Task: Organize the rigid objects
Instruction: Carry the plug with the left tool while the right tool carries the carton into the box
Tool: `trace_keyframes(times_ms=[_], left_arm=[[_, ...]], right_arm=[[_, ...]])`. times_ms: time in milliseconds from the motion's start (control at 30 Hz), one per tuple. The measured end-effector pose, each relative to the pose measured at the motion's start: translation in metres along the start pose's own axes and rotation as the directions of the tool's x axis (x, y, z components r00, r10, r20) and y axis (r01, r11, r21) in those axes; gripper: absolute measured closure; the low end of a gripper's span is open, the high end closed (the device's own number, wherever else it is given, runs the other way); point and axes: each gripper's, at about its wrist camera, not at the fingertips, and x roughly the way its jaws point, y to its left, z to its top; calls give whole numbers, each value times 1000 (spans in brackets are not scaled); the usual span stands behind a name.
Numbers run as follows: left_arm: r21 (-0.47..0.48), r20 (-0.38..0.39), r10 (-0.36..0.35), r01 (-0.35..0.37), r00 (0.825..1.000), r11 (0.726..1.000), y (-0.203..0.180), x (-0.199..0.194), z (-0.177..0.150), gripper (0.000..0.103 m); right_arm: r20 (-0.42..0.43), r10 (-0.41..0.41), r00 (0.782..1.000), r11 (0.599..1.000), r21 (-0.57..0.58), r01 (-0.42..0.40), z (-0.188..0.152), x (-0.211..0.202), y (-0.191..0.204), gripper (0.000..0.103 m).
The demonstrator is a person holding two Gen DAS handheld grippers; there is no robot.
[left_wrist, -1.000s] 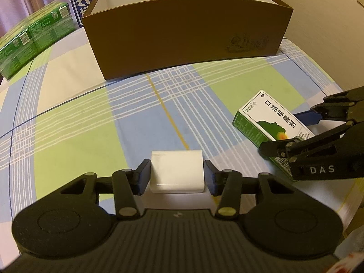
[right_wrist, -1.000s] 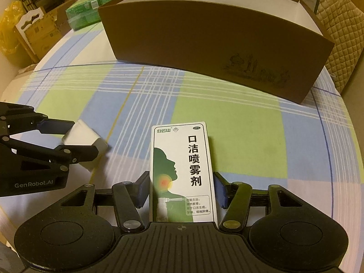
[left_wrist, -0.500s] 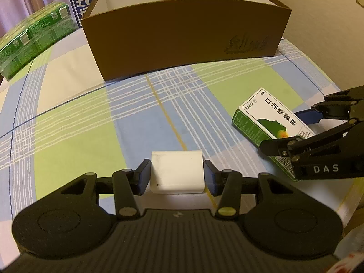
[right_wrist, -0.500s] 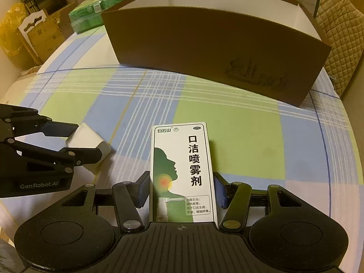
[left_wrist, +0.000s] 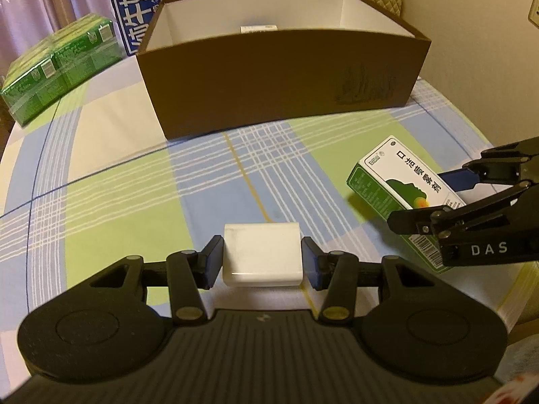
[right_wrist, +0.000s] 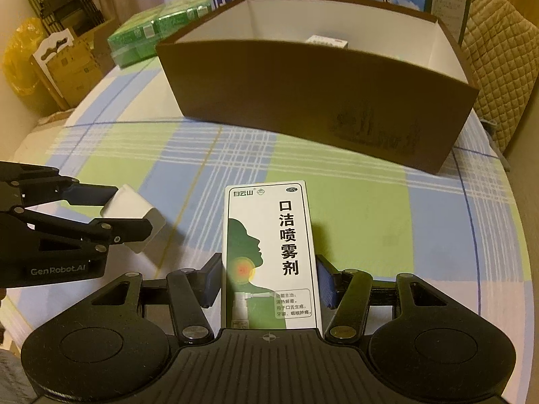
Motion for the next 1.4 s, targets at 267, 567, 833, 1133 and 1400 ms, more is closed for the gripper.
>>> trace_keyframes(times_ms=[267,567,833,1133,1400], left_arm=[[-19,64,-12,13,998,1000,2,-22,24,59],[0,163,-6,6,987,1000,7,-42,75,59],[15,249,12,-17,968,1000,15,-42,133,59],[37,255,36,-47,966,998,28,-11,190,58],[49,176,59,-69,983,996,42,45,221,58]], right_arm=[[43,42,998,999,16,-43,23,-16,0,50],[139,61,988,996,59,-69,67,-36,-11,50],[222,49,974,989,126,-78,125,-43,-31,50],[262,-6,965,986,162,-38,184,-26,-57,50],[211,-83,974,980,195,41,212,17,-78,50]])
